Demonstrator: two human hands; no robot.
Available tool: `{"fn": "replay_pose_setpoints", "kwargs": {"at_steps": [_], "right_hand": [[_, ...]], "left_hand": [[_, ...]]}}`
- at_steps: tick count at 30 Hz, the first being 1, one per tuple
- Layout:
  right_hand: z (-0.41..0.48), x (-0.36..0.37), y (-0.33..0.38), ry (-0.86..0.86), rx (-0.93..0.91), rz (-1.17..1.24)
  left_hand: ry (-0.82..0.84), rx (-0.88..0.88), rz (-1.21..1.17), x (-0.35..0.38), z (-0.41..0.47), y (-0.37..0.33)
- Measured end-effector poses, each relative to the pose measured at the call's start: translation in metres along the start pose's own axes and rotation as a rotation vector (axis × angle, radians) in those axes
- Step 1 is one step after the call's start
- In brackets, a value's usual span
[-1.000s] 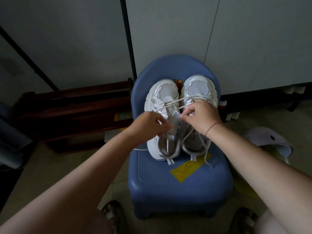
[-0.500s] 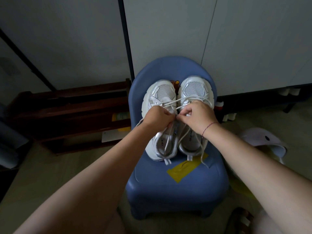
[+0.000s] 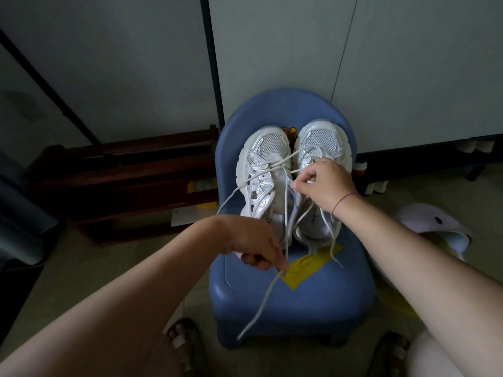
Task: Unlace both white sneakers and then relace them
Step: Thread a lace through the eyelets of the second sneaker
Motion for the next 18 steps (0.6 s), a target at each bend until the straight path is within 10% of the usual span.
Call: {"fn": "replay_pose_setpoints", "kwargs": {"at_steps": [9, 18], "right_hand": [[-0.001, -0.001, 0.001, -0.016, -0.015, 0.002], [0.002, 0.001, -0.002, -0.013, -0.021, 0.021]], "left_hand": [[-1.008, 0.181, -0.177, -0.08, 0.003, -0.005], [-0.998, 0.102, -0.158, -0.09, 0.031, -0.002]]}}
Point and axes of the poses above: each hand's wrist, its own z-axis towards the middle knuckle, its own x-axis out of the palm, y = z × x, the point moved 7 cm from there along z, towards the middle knuckle, and after that the axes turned 15 degrees about x, right-handed, at the moved point
